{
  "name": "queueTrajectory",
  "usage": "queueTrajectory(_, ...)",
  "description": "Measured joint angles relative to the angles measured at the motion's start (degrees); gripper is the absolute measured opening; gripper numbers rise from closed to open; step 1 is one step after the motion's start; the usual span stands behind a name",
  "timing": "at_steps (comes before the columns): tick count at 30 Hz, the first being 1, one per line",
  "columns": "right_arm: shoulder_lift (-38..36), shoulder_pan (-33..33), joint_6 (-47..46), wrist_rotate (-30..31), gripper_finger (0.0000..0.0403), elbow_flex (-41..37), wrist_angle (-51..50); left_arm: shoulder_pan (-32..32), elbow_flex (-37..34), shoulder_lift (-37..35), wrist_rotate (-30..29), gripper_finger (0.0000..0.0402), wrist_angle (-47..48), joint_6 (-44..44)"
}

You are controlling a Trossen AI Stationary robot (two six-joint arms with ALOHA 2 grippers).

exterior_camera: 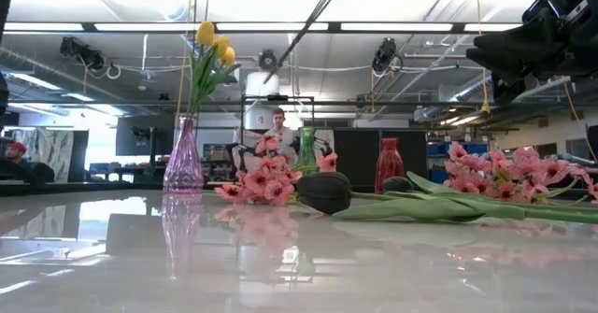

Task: Sort flowers into vase by color
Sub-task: Put the bottom pink flower into the green vase

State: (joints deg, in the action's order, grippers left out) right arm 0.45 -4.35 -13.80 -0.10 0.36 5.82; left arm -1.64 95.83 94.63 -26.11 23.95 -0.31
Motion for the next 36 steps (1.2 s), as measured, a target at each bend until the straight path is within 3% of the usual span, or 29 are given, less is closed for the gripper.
queueTrajectory(5,0.0,0.0,0.0,0.0,0.0110,0.0,0.1,5.8,-0.1,-0.4,-0.2,0.0007,-2.1,1.4)
queueTrajectory(17,0.0,0.0,0.0,0.0,0.0110,0.0,0.1,18.1,-0.1,-0.9,1.9,0.0009,-20.9,0.5)
queueTrajectory(29,0.0,0.0,0.0,0.0,0.0110,0.0,0.1,19.8,-5.9,-0.9,1.9,0.0011,-31.0,-2.3)
queueTrajectory(36,0.0,0.0,0.0,0.0,0.0110,0.0,0.1,21.7,-7.3,-0.8,1.7,0.0011,-31.0,-3.2)
